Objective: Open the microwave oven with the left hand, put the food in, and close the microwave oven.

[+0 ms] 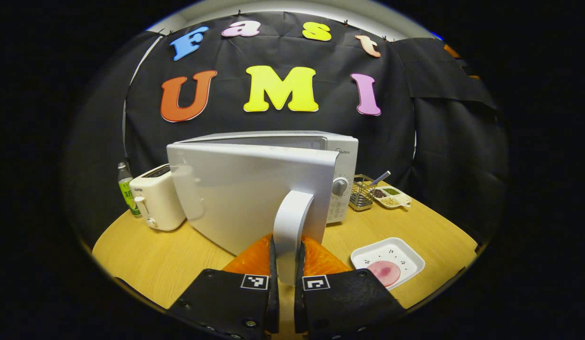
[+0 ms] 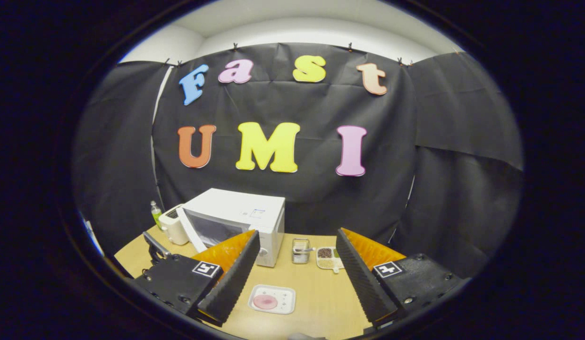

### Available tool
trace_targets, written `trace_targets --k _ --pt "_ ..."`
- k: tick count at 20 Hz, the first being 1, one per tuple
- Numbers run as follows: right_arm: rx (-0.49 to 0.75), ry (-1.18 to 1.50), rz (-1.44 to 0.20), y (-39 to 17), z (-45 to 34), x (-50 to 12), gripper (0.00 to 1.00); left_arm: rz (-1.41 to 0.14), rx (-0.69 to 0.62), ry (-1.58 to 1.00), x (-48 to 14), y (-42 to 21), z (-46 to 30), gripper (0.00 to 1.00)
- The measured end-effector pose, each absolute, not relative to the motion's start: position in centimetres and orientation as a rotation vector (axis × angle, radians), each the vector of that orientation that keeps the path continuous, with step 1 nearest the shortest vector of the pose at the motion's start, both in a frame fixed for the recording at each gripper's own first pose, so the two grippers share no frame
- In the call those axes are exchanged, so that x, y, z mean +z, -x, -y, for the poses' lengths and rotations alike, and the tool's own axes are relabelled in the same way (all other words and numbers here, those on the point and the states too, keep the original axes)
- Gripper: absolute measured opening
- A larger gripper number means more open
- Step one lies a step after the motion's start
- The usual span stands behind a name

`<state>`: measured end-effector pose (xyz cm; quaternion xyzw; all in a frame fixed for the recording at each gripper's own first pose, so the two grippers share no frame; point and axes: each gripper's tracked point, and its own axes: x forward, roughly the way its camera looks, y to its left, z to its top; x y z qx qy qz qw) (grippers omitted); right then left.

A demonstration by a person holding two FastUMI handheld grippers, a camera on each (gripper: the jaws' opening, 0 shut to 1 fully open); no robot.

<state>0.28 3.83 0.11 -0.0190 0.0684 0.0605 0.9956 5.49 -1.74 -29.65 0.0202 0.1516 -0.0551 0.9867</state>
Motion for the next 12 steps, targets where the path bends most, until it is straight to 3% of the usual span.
trace_targets --k 4,6,8,11,12 --pt "0.185 0.045 -0.141 -0.3 -6.3 -0.6 1.00 -0.304 -0.023 -0.049 -29.5 -3.0 -1.8 0.16" --pt "0.197 0.028 -0.141 0.2 -6.6 -0.9 1.00 -0.315 0.028 -0.067 -29.5 -2.1 -3.8 0.24" --pt "0.191 0.026 -0.138 0.5 -6.1 -1.1 1.00 -0.337 0.090 -0.071 -29.7 -1.5 -6.3 0.41" --pt "0.177 0.019 -0.133 1.0 -5.3 -1.3 0.96 -0.332 0.118 -0.038 -29.4 -1.0 -8.0 0.89" --pt "0.178 0.014 -0.133 1.1 -5.3 -1.3 1.00 -0.331 0.126 -0.044 -29.3 -0.5 -8.6 0.98"
